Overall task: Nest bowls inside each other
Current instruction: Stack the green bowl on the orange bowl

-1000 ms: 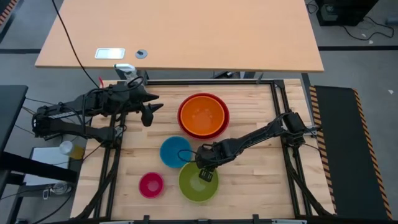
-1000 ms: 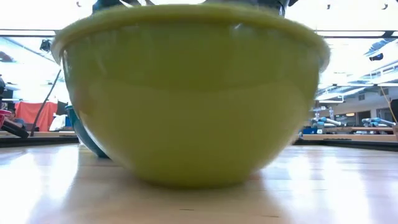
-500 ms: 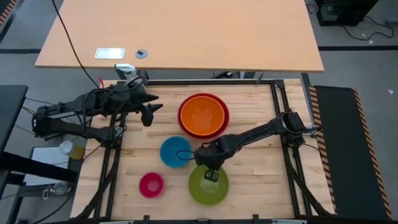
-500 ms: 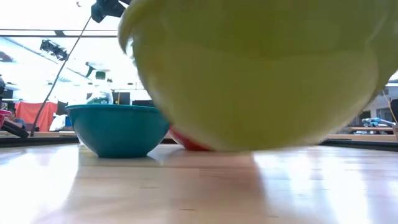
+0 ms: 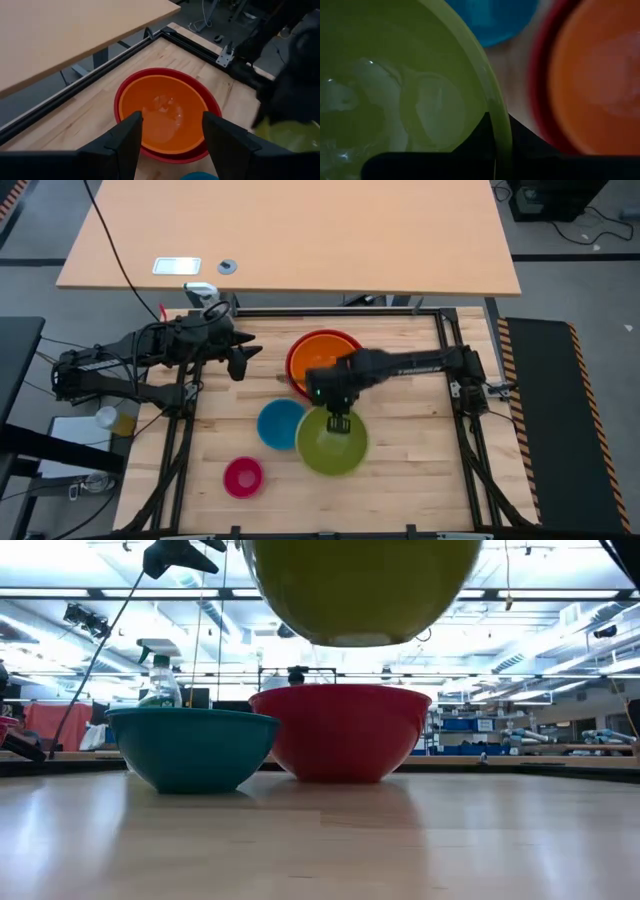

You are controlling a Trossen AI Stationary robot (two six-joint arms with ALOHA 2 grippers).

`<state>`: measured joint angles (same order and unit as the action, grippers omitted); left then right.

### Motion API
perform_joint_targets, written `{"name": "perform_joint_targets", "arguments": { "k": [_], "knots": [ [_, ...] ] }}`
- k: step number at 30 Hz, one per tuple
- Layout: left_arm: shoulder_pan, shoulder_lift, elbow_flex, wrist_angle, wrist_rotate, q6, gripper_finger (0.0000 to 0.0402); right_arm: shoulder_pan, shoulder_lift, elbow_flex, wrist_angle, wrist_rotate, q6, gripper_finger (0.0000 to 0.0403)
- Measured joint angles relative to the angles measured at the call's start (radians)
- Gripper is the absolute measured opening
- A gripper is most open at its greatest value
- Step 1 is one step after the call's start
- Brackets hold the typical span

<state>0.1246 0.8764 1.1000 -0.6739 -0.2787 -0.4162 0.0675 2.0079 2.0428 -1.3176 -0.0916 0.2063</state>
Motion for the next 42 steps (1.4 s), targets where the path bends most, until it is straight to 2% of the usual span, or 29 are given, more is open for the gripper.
{"name": "perform_joint_targets", "arguments": {
  "k": [5, 11, 21, 26, 32, 42],
  "knots": [
    [0.0, 0.0, 0.0, 0.0, 0.0, -0.038, 0.021, -0.116, 0.0, 0.034, -0.032, 0.056, -0.076, 0.0022],
    [0.0, 0.0, 0.0, 0.0, 0.0, -0.121, 0.021, -0.269, 0.0, 0.037, -0.018, 0.062, -0.15, 0.0022],
    [0.0, 0.0, 0.0, 0.0, -0.014, -0.212, 0.021, -0.484, 0.001, 0.023, 0.1, 0.099, -0.215, 0.0022],
    [0.0, 0.0, 0.0, 0.0, -0.069, -0.224, 0.021, -0.504, 0.002, -0.066, 0.226, 0.092, -0.218, 0.0022],
    [0.0, 0.0, 0.0, 0.015, -0.134, -0.228, 0.021, -0.468, 0.005, -0.21, 0.324, 0.08, -0.19, 0.0022],
    [0.0, 0.0, 0.0, 0.019, -0.164, -0.228, 0.021, -0.448, 0.005, -0.371, 0.416, 0.107, -0.144, 0.0023]
  ]
}}
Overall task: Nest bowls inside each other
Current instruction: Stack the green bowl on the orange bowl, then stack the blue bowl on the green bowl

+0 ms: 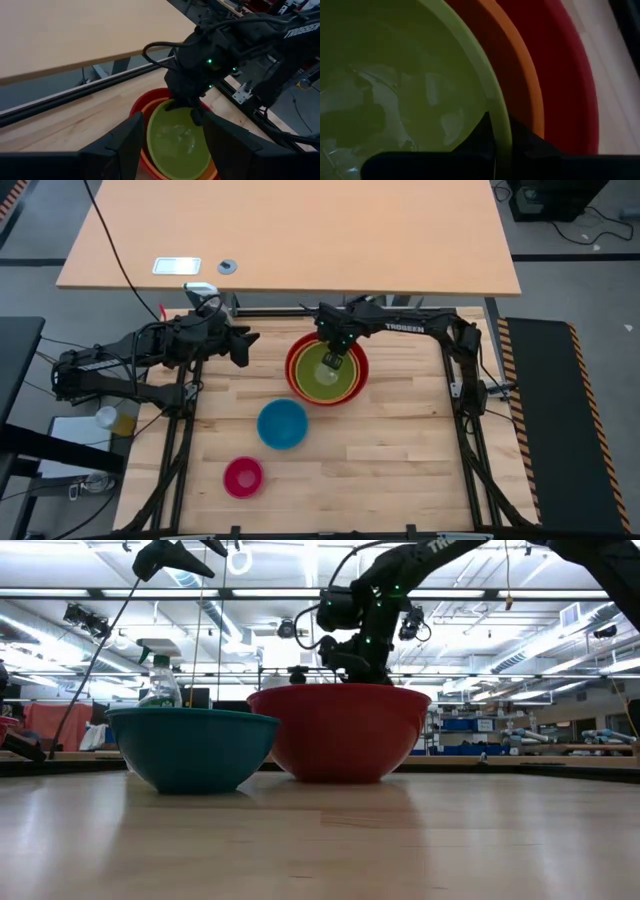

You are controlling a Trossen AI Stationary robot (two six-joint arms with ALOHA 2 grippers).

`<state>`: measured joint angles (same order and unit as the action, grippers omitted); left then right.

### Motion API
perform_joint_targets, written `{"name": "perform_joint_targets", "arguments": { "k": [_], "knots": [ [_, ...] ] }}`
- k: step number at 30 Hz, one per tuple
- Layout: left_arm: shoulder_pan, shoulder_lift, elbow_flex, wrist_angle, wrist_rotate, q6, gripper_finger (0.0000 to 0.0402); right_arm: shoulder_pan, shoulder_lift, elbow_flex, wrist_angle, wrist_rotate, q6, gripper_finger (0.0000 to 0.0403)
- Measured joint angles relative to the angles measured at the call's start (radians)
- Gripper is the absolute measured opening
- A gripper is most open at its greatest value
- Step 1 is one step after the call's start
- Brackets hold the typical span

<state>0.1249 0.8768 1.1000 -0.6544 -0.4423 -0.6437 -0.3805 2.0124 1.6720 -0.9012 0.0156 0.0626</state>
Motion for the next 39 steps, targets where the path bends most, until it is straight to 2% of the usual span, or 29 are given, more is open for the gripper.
{"name": "perform_joint_targets", "arguments": {
  "k": [5, 14, 24, 29, 36, 39],
  "knots": [
    [0.0, 0.0, 0.0, 0.0, 0.0, 0.001, 0.021, 0.0, -0.001, -0.036, 0.018, 0.004, 0.013, 0.0038],
    [0.0, 0.0, 0.0, -0.018, 0.0, 0.004, 0.0211, -0.002, -0.001, -0.043, 0.021, 0.026, 0.024, 0.0091],
    [0.0, 0.0, 0.0, -0.035, 0.008, 0.01, 0.0216, -0.029, -0.001, 0.046, -0.116, 0.02, 0.016, 0.0152],
    [0.0, 0.0, 0.0, -0.033, 0.066, 0.052, 0.0216, -0.03, -0.001, 0.093, -0.166, 0.021, -0.003, 0.0162],
    [-0.005, 0.0, 0.0, -0.031, 0.085, 0.064, 0.0215, -0.021, -0.001, 0.197, -0.244, 0.038, -0.011, 0.0162],
    [-0.019, 0.0, 0.0, -0.039, 0.112, 0.089, 0.0215, 0.013, -0.002, 0.239, -0.204, -0.027, -0.013, 0.0162]
  ]
}}
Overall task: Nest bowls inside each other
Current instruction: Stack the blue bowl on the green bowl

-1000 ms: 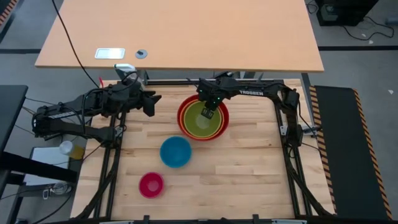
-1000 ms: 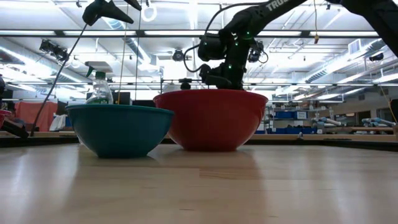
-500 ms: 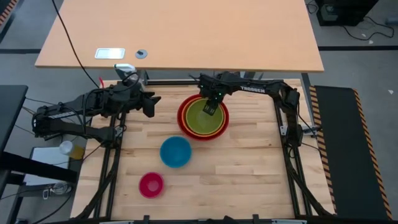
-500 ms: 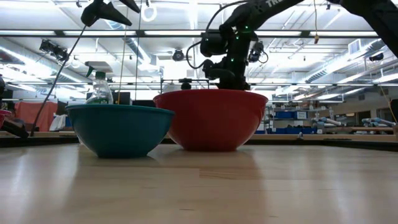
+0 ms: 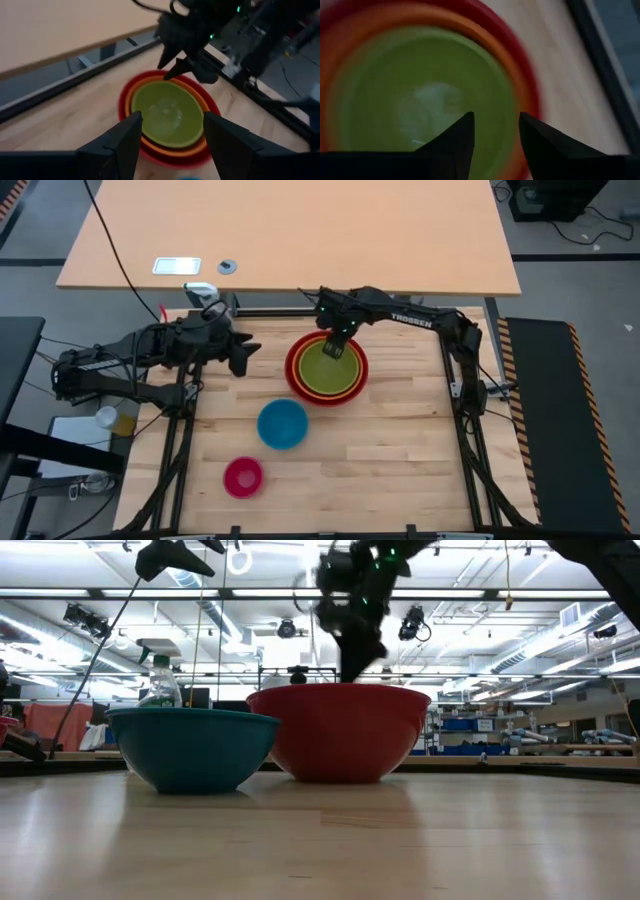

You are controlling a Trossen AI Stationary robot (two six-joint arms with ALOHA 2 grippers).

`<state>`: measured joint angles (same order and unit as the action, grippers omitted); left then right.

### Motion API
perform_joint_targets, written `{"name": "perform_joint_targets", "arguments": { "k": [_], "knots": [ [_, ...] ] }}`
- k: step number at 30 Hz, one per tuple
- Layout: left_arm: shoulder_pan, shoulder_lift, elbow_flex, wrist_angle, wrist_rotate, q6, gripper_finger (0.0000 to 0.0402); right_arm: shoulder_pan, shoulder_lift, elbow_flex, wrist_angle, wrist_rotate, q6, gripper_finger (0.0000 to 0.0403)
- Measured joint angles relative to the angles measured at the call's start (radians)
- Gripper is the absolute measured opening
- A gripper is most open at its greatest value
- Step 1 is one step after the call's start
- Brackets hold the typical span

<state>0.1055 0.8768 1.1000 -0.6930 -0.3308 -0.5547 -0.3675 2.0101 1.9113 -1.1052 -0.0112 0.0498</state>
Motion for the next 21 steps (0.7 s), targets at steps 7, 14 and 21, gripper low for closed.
{"name": "perform_joint_targets", "arguments": {
  "k": [7, 14, 21],
  "knots": [
    [-0.065, 0.0, 0.0, -0.099, 0.083, 0.016, 0.0215, 0.156, -0.001, 0.004, 0.151, -0.095, 0.03, 0.0162],
    [-0.166, -0.009, 0.0, -0.14, 0.055, 0.066, 0.0215, 0.321, 0.002, 0.004, 0.329, -0.099, 0.072, 0.0162],
    [-0.216, -0.093, 0.0, -0.051, -0.071, 0.169, 0.0215, 0.385, 0.043, 0.004, 0.404, -0.09, 0.124, 0.0188]
  ]
}}
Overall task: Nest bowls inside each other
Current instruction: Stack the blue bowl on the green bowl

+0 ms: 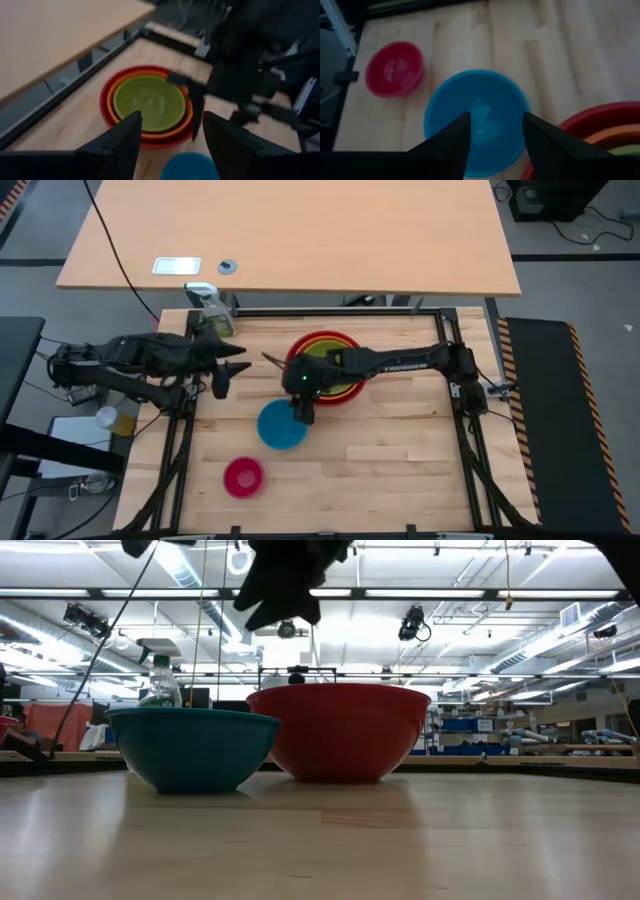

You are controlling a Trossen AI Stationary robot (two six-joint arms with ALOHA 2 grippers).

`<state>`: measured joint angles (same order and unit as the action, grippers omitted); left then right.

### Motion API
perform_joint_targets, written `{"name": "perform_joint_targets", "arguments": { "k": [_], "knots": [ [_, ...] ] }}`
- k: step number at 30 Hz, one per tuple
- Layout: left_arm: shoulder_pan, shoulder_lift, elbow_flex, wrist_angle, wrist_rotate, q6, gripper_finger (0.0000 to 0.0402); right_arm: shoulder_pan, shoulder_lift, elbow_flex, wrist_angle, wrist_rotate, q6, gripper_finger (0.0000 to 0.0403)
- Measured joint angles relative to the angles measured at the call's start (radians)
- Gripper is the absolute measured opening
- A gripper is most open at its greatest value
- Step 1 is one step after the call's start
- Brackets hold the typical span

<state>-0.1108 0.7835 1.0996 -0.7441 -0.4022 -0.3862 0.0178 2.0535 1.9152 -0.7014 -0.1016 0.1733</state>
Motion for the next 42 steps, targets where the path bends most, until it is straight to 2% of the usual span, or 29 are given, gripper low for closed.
{"name": "perform_joint_targets", "arguments": {
  "k": [8, 12, 15, 20, 27, 35, 39, 42],
  "knots": [
    [0.002, -0.082, 0.0, 0.035, -0.006, 0.066, 0.0215, 0.025, 0.07, 0.012, -0.008, -0.031, -0.007, 0.0226],
    [0.003, -0.096, 0.0, 0.031, -0.008, 0.064, 0.0215, 0.076, 0.072, 0.018, -0.09, -0.053, -0.156, 0.0228],
    [0.003, -0.096, 0.0, 0.031, -0.021, 0.07, 0.0215, 0.122, 0.073, 0.015, -0.128, -0.03, -0.29, 0.0222],
    [0.003, -0.071, 0.0, 0.03, -0.05, 0.092, 0.0215, 0.172, 0.073, -0.068, -0.018, -0.022, -0.432, 0.021],
    [0.002, -0.026, 0.0, 0.031, -0.05, 0.094, 0.0215, 0.2, 0.073, -0.16, 0.084, -0.002, -0.439, 0.0205],
    [0.002, 0.019, 0.0, 0.045, -0.049, 0.095, 0.0215, 0.196, 0.071, -0.277, 0.311, 0.032, -0.462, 0.0201],
    [0.002, 0.023, 0.0, 0.057, -0.049, 0.095, 0.0215, 0.195, 0.073, -0.326, 0.354, 0.033, -0.465, 0.0198],
    [0.002, 0.021, 0.0, 0.072, -0.049, 0.096, 0.0215, 0.195, 0.072, -0.356, 0.365, 0.085, -0.465, 0.0196]
  ]
}}
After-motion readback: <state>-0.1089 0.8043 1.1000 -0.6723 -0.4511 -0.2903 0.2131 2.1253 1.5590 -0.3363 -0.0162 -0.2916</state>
